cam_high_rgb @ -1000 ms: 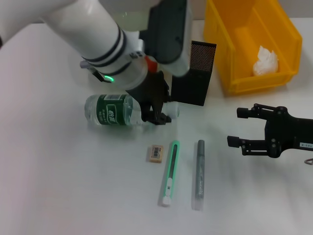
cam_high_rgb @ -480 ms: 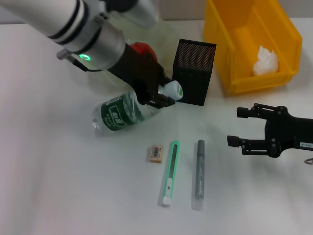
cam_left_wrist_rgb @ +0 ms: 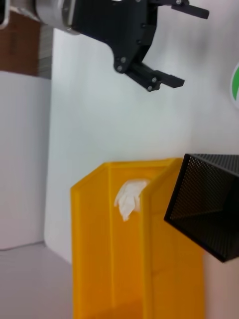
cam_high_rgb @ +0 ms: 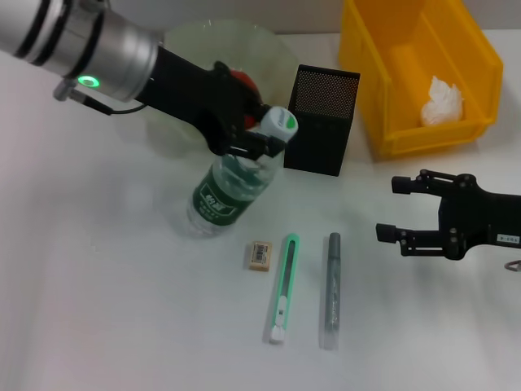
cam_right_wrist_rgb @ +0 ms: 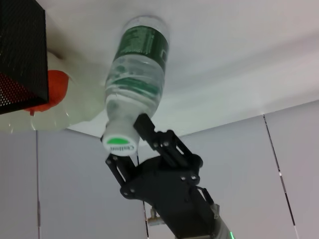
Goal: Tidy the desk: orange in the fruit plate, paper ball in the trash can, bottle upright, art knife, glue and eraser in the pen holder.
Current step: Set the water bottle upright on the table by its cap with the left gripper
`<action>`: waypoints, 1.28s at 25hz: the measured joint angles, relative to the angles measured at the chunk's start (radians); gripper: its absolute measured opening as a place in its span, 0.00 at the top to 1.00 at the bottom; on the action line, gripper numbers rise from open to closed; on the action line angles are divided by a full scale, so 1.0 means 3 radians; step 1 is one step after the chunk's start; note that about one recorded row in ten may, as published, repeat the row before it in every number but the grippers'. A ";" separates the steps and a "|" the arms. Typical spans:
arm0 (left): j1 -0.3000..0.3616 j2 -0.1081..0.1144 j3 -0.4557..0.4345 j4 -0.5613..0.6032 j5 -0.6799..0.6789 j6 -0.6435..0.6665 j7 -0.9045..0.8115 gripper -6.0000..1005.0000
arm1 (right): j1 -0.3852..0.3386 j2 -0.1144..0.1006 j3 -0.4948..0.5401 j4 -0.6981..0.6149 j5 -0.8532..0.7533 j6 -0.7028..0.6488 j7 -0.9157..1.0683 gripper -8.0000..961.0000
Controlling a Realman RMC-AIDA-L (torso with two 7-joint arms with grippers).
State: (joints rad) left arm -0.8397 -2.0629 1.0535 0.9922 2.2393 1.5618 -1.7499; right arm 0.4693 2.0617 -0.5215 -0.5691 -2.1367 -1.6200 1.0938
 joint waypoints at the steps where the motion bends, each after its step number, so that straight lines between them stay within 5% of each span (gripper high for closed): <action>1: 0.0032 0.0000 -0.0060 0.0004 -0.0023 0.0015 0.0029 0.56 | 0.0003 0.0000 0.0000 0.0000 0.0000 0.0000 0.0001 0.13; 16: 0.0693 0.0000 -0.0405 -0.0057 -0.0954 0.0050 0.0661 0.56 | 0.0022 0.0017 0.0000 0.0000 -0.0013 -0.0038 0.0045 0.13; 20: 0.0693 0.0000 -0.0405 -0.0057 -0.0954 0.0050 0.0661 0.56 | 0.0022 0.0018 0.0001 0.0000 -0.0010 -0.0053 0.0048 0.13; 25: 0.0926 0.0008 -0.0674 -0.0766 -0.1601 0.0169 0.1395 0.56 | 0.0021 0.0034 0.0000 0.0000 -0.0013 -0.0058 0.0048 0.13; 32: 0.1037 0.0007 -0.0843 -0.1169 -0.1877 0.0305 0.1888 0.56 | 0.0015 0.0038 0.0000 0.0000 -0.0021 -0.0058 0.0048 0.13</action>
State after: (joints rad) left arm -0.5286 -2.0609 0.8007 0.6416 1.6762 1.6535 -1.1834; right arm 0.4739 2.0731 -0.5215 -0.5691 -2.1430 -1.6375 1.1083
